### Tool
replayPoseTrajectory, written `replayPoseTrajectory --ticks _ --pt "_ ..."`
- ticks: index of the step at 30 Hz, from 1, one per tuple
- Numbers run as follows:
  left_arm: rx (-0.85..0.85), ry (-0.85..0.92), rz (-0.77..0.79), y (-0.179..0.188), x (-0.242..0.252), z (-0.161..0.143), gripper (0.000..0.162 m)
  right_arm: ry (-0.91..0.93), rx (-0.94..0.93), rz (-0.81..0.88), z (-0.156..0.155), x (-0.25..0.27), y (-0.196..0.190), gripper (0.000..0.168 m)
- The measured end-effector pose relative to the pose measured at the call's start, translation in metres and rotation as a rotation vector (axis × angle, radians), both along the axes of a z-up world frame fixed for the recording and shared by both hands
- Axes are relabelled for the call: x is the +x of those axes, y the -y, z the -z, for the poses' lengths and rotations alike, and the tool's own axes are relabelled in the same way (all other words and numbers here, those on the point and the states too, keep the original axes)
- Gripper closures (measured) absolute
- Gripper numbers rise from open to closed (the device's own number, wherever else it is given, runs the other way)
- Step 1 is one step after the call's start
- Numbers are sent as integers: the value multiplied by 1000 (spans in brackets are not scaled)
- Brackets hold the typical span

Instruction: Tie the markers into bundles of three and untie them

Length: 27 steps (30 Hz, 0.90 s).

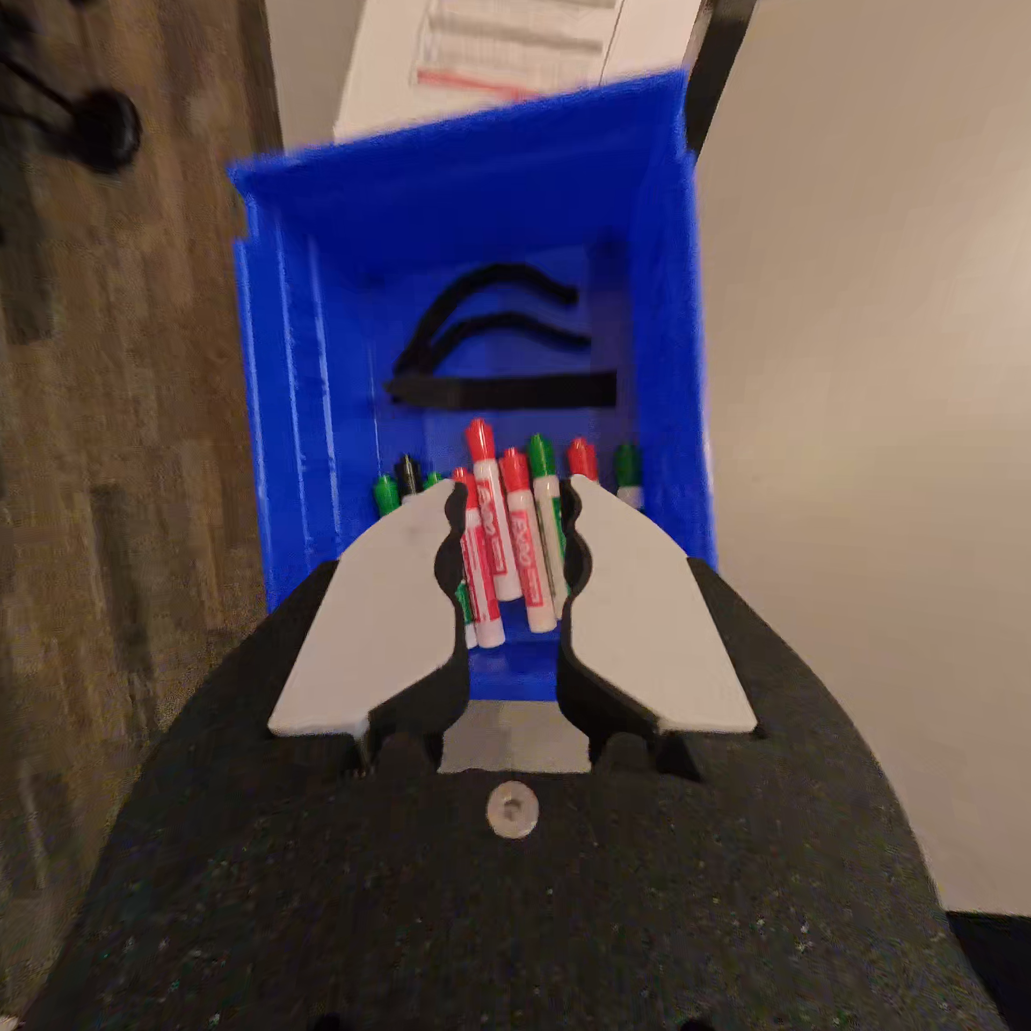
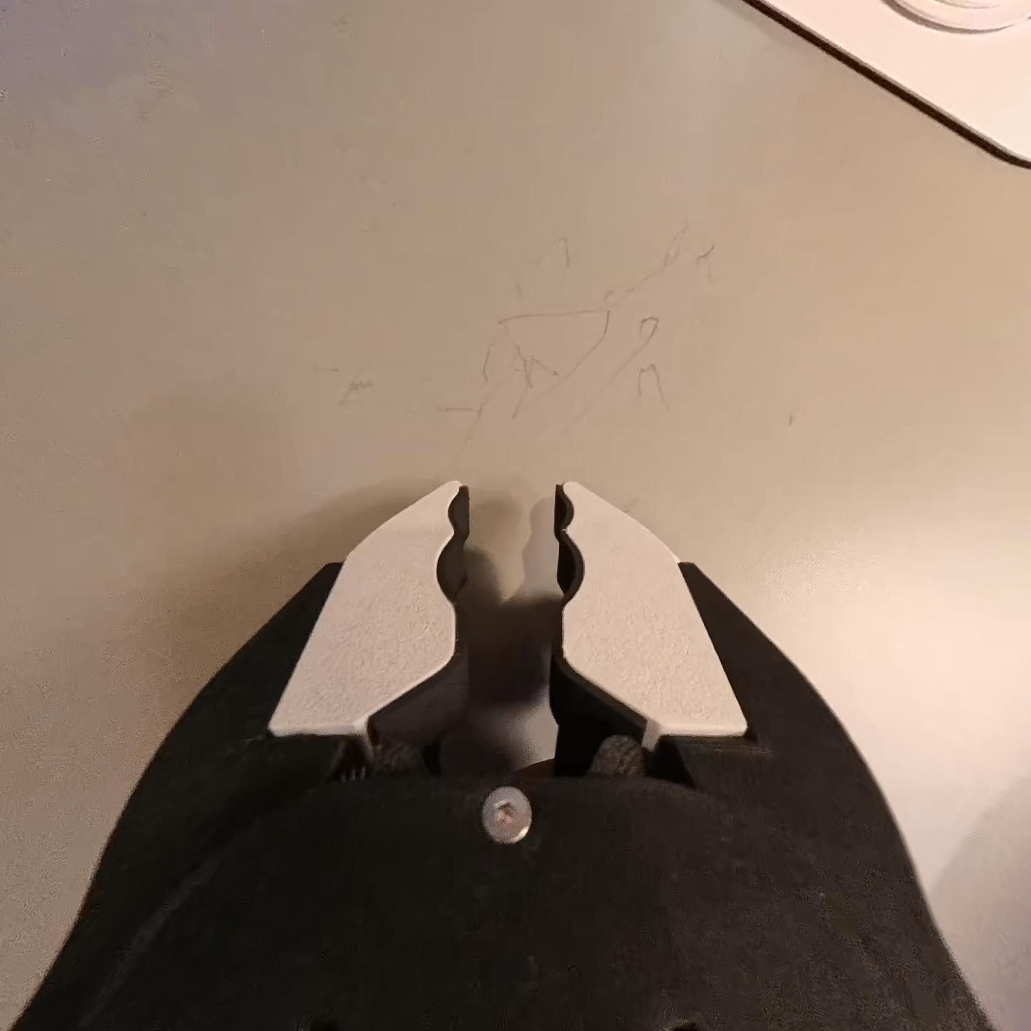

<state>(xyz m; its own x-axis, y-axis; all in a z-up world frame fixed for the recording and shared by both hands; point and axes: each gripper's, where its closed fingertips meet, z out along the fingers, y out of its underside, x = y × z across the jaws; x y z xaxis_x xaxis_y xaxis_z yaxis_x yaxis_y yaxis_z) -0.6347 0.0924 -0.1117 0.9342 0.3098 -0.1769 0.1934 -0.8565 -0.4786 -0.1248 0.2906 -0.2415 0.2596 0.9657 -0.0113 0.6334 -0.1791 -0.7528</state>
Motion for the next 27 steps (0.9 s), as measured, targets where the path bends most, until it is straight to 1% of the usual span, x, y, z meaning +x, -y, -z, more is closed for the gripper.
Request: replayPoseTrajectory --ticks 2,4,5,8,12,15,16,27 --pt "-97 89 -9 27 -10 41 133 12 -19 -5 3 -1 0 139" --pt "-181 153 -13 48 -12 69 133 34 -33 -6 6 -2 -1 139" --pt "-222 178 -8 59 -14 80 134 46 -38 -5 8 -2 -1 139" --pt "-295 217 -5 79 -19 99 136 83 -36 -4 13 -3 -1 139" --pt "-328 301 24 87 -15 114 138 110 -19 11 15 -4 -4 139" --pt "-391 324 49 91 -13 128 137 114 -19 18 15 -6 -6 139" --pt "-403 332 58 92 -11 129 141 111 -23 20 15 -6 -7 139" --pt "-533 348 86 94 -15 140 136 70 -59 11 12 -8 -8 139"
